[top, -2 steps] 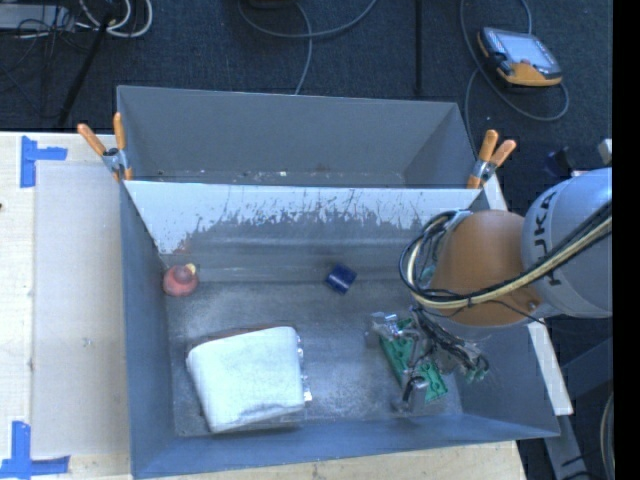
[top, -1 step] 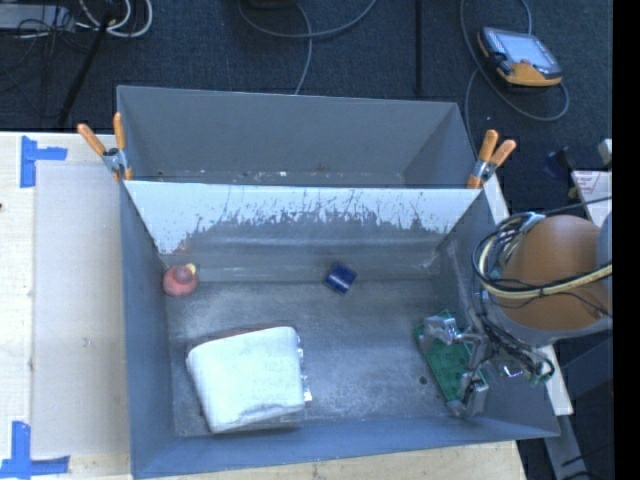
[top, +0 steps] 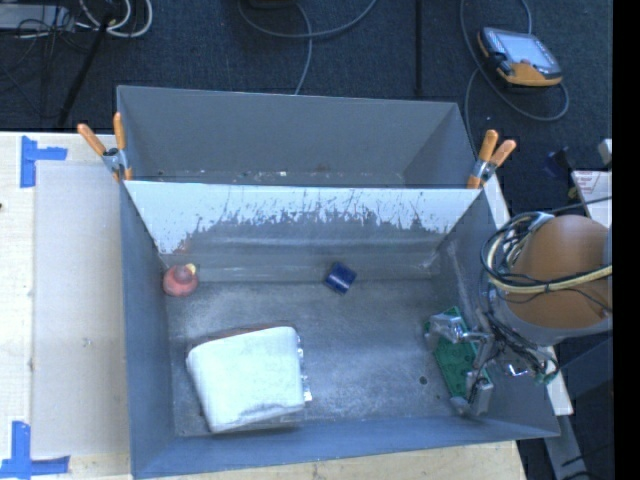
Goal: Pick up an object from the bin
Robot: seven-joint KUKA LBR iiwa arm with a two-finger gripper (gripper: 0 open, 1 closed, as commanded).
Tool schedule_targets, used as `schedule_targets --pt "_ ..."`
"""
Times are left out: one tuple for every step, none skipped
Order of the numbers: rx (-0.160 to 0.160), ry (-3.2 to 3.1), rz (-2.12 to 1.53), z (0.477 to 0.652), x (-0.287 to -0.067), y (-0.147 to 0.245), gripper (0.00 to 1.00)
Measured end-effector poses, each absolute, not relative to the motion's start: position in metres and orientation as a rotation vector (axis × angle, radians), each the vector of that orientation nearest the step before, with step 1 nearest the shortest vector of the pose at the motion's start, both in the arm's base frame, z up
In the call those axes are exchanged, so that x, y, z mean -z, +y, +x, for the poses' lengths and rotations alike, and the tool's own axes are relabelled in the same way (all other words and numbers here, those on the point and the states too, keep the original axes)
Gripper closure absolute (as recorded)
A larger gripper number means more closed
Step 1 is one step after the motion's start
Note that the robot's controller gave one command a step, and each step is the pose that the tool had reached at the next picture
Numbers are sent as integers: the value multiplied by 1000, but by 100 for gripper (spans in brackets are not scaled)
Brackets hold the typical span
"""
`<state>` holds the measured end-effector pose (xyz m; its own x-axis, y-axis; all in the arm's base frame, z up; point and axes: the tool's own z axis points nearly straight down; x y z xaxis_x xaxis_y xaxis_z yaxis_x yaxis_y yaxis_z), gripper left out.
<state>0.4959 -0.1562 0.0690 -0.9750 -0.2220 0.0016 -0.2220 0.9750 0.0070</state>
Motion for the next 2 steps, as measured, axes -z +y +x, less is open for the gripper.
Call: schedule_targets --pt "2 -3120 361 496 -69 -158 100" --pt "2 -3119 363 496 -69 -158 0"
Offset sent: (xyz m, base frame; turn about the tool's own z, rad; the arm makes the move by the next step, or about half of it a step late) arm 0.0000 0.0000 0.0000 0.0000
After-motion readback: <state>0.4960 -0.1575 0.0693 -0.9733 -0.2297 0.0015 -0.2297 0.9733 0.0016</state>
